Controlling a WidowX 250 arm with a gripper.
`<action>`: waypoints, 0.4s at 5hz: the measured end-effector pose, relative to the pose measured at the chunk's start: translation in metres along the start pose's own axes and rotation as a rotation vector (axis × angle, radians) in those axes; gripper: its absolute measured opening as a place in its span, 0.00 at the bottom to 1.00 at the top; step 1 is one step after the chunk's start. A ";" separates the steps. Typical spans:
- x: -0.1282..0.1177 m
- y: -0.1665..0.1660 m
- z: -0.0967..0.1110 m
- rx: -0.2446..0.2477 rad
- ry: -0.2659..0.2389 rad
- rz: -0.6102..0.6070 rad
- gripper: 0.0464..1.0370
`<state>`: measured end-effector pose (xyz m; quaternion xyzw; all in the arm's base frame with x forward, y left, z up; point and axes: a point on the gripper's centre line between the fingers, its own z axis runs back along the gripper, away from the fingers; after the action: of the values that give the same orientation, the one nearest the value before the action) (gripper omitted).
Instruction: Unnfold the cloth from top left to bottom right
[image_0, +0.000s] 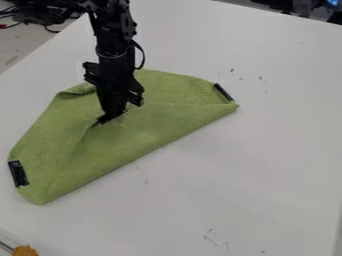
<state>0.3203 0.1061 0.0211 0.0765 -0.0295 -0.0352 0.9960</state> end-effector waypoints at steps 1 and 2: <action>0.000 0.001 -0.001 0.001 0.004 -0.008 0.01; 0.000 0.003 0.001 0.015 0.011 -0.010 0.01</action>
<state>0.3205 0.1086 0.0222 0.0846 -0.0239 -0.0397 0.9953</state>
